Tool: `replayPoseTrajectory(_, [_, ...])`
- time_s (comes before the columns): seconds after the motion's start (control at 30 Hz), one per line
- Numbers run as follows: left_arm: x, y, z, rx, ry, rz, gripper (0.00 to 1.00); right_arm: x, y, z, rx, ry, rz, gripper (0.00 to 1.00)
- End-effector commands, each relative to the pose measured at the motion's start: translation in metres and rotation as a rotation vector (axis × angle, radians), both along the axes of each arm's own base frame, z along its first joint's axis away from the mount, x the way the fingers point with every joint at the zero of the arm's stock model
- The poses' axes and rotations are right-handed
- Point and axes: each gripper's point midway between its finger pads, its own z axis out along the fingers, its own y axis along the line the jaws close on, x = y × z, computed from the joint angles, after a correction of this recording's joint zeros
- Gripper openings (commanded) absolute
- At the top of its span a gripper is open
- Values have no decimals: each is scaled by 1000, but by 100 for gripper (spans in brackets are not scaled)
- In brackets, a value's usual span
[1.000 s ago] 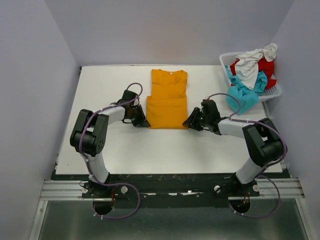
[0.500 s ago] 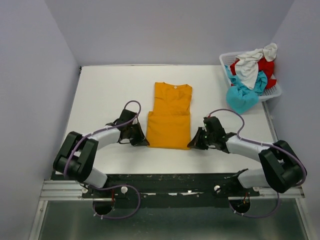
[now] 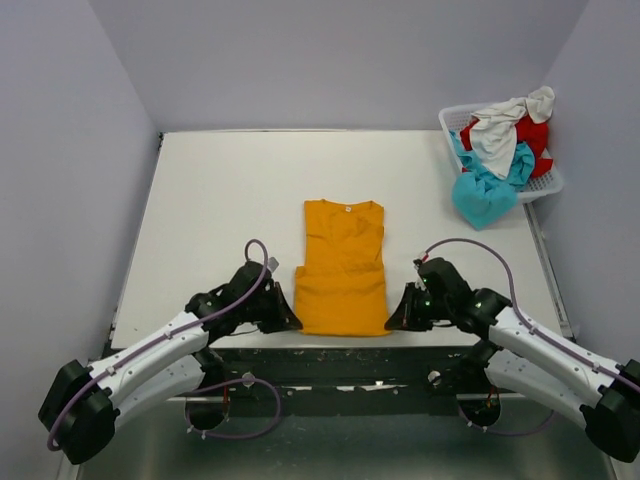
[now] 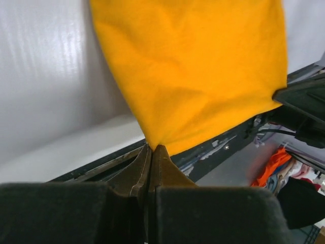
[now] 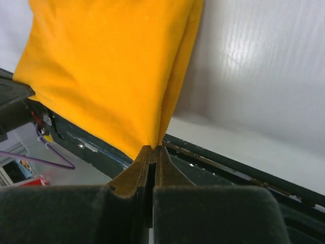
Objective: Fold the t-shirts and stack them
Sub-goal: Fold the long partially folded tshirt into a neat square
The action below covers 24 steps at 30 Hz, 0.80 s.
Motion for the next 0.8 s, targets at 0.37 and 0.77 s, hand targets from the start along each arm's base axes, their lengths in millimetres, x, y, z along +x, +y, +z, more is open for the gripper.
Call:
replayPoseTrajectory(0.37, [128,-37,123,-106,-283,-24,0,141,-6,122,-134,-512,-330,1])
replayPoseTrajectory(0.77, [223,-33,156,-116,-357,0,0,253,-12,165,-52,-650,-433,1])
